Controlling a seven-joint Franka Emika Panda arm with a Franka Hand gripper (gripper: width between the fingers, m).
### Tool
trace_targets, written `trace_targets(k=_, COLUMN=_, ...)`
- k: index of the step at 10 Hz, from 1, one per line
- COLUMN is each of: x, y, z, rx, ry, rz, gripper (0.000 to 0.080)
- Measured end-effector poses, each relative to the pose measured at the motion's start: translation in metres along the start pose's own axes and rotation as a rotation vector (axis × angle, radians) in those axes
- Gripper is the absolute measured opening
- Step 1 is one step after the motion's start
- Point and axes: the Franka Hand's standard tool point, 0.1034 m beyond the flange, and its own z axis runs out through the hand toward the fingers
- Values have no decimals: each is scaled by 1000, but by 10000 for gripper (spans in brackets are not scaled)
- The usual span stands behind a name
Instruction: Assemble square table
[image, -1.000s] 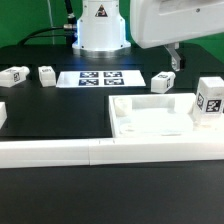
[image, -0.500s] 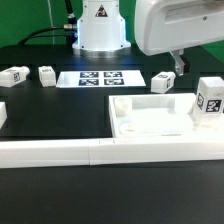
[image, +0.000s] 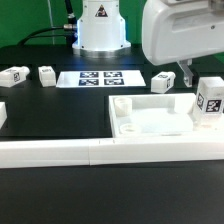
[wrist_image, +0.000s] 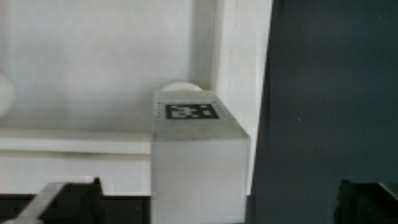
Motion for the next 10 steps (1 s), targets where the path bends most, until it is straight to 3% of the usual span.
trace_targets(k=4, x=-2, y=3, z=15, rx=0, ry=-2, rz=-1, gripper=649)
trace_targets(k=6, x=-2, y=2, z=15, rx=2, ry=-1, rz=9, gripper=620)
trace_targets(k=7, x=-2, y=1, z=16, rx=2, ry=-1, rz=11, gripper=473)
trace_targets(k=8, x=-2, y=1, z=16, rx=2, ry=-1, rz=10, gripper=473)
trace_targets(k=9, x=-2, y=2, z=16, rx=1, ry=0, rz=31, gripper=322)
trace_targets(k=10, x=-2, y=4, z=16, rx=0, ry=0, rz=137, gripper=301)
